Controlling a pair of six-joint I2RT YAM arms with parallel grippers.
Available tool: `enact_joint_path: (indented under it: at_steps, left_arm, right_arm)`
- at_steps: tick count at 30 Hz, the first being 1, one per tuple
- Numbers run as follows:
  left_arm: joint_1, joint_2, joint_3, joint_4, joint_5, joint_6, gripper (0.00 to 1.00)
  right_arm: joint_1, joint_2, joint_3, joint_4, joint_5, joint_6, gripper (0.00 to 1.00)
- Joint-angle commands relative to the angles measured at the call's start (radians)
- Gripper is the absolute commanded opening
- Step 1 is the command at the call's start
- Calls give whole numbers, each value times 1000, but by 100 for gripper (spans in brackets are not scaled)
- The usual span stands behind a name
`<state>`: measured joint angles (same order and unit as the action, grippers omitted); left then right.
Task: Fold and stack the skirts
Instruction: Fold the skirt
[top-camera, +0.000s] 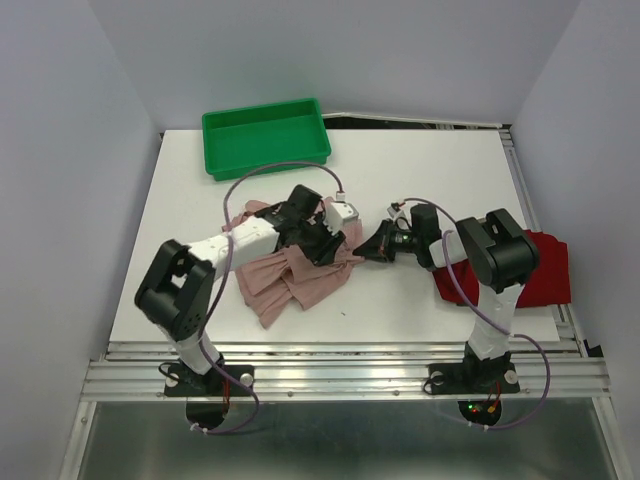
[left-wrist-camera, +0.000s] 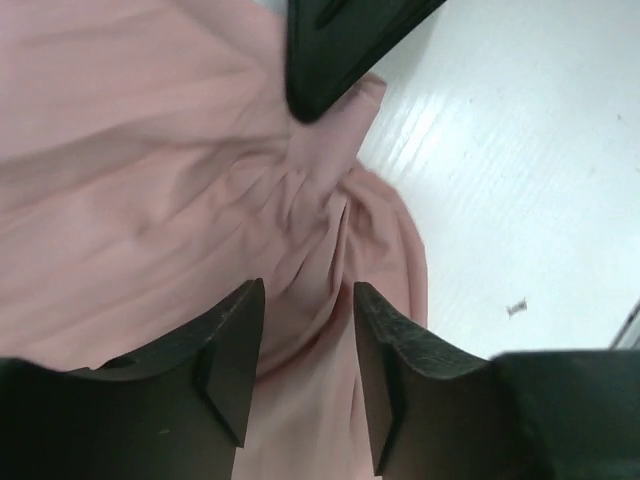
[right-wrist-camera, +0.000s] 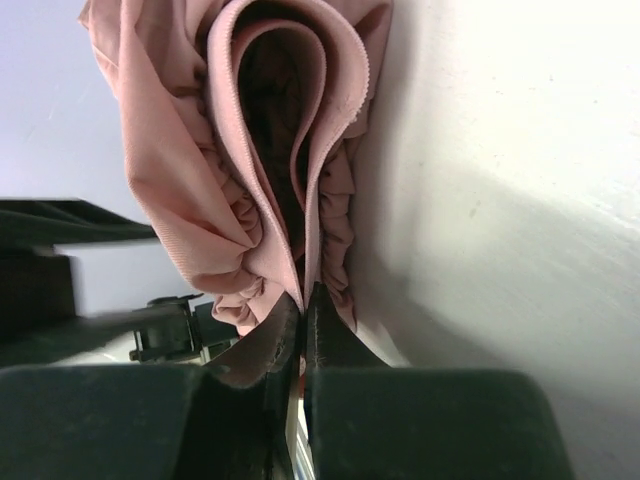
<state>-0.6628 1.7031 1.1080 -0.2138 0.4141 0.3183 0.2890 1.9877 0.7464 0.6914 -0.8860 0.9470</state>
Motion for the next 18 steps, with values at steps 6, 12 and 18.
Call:
enact_joint_path:
  at_steps: [6,12,18]
  left_arm:
    - [161,-422,-63,-386,-87,269,61]
    - [161,-579,-310,-357,-215,332,68]
    - [161,-530,-355,-251,-239,297,79]
  right_arm:
    - [6,-72,-12,57,24,12,1]
    - [6,-78,-4,33,13,-2,1]
    - [6,-87,-15,5,12,-20,1]
